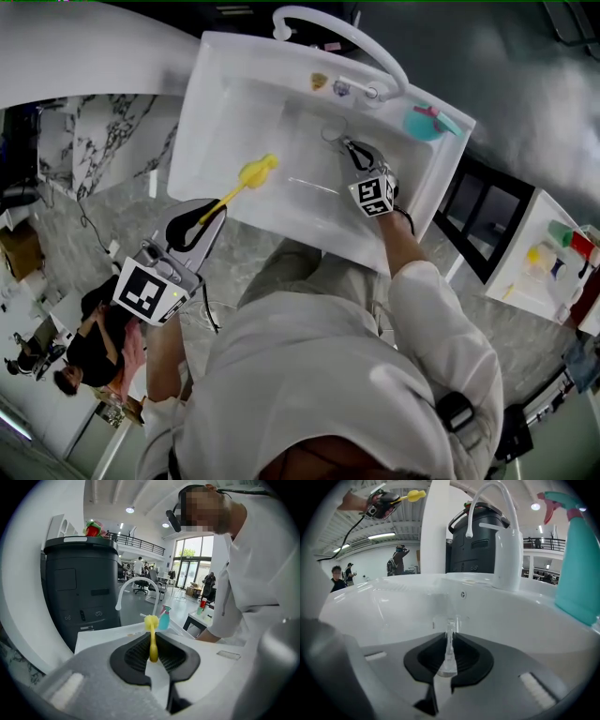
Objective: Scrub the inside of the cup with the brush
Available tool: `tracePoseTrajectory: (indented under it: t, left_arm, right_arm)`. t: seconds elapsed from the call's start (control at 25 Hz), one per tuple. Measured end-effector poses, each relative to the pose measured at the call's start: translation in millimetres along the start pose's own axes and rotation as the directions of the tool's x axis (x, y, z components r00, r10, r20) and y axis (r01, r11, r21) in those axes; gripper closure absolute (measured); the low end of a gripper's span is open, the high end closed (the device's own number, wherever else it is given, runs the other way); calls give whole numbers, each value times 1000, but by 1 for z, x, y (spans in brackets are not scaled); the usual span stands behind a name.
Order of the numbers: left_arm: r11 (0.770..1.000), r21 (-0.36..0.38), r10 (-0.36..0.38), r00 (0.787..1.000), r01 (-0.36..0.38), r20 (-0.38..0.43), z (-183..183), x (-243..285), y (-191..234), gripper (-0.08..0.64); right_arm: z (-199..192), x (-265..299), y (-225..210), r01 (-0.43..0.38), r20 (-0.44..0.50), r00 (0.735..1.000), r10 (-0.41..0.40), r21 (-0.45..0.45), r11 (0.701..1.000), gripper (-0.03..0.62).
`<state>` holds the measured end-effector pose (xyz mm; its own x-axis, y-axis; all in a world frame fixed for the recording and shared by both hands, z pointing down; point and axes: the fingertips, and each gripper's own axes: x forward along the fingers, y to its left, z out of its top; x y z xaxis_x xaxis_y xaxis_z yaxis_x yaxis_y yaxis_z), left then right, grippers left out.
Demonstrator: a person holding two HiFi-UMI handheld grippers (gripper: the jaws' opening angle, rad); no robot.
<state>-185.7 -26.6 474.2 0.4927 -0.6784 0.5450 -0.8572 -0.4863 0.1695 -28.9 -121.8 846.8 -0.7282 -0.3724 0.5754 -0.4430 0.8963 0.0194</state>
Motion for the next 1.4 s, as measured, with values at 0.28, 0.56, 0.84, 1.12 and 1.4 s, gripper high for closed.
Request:
tracePoseTrajectory:
  t: [0.28,0.56,0.84,1.12,1.4]
  left_arm:
    - [999,11,-35,999,35,21,3,24,-3,520]
    - [997,18,-69,998,69,11,0,36,-13,520]
    - [997,17,-76,997,75,28,6,38,-17,520]
    - [996,19,-86,995,85,43,9,42,-24,520]
    - [996,21,-89,995,88,38,9,43,-32,520]
  right_arm:
    - [-10,-10,-1,50,-25,999,-49,45,998,566]
    - [-13,-11,-3,81,-23,997,-80,68,994,565]
    - [-23,-16,2,86,-128,989,-76,77,993,561]
    - [-33,-19,4,89,-211,976,-61,125,988,558]
    - [-52,-14,17,57,-271,963,-4,185,981,554]
